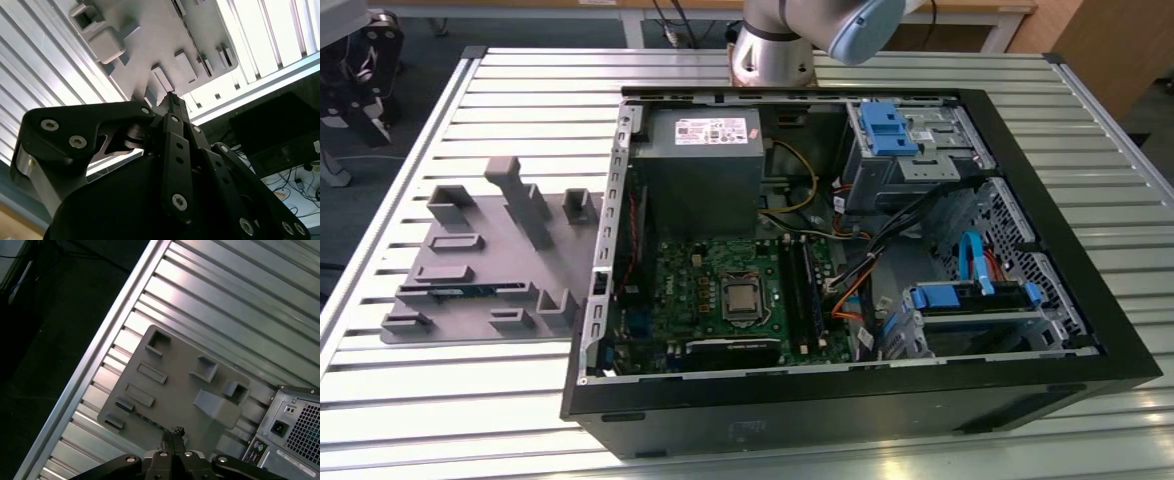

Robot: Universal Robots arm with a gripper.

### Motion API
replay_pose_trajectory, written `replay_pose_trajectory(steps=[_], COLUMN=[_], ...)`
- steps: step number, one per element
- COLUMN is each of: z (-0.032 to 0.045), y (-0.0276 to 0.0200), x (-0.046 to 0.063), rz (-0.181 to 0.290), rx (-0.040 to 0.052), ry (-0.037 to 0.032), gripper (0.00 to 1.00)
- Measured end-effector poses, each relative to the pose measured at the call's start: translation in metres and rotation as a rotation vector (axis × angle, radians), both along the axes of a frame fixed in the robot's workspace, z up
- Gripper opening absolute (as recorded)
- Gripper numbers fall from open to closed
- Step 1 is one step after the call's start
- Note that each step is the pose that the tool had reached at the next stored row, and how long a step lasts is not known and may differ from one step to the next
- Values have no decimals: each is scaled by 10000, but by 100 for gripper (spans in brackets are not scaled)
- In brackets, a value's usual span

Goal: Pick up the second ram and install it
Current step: 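Pick up the second ram and move it above second insertion slot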

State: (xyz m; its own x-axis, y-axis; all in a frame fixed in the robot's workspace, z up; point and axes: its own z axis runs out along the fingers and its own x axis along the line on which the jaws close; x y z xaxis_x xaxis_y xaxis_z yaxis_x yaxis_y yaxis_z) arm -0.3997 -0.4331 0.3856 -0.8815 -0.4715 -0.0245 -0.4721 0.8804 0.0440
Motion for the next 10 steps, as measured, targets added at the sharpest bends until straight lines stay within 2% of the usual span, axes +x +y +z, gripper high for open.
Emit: replay_pose_trajectory(steps=[10], z=[0], y=[-1], x=[0], rz=[414], rx=[0], ry=[0], gripper=[11])
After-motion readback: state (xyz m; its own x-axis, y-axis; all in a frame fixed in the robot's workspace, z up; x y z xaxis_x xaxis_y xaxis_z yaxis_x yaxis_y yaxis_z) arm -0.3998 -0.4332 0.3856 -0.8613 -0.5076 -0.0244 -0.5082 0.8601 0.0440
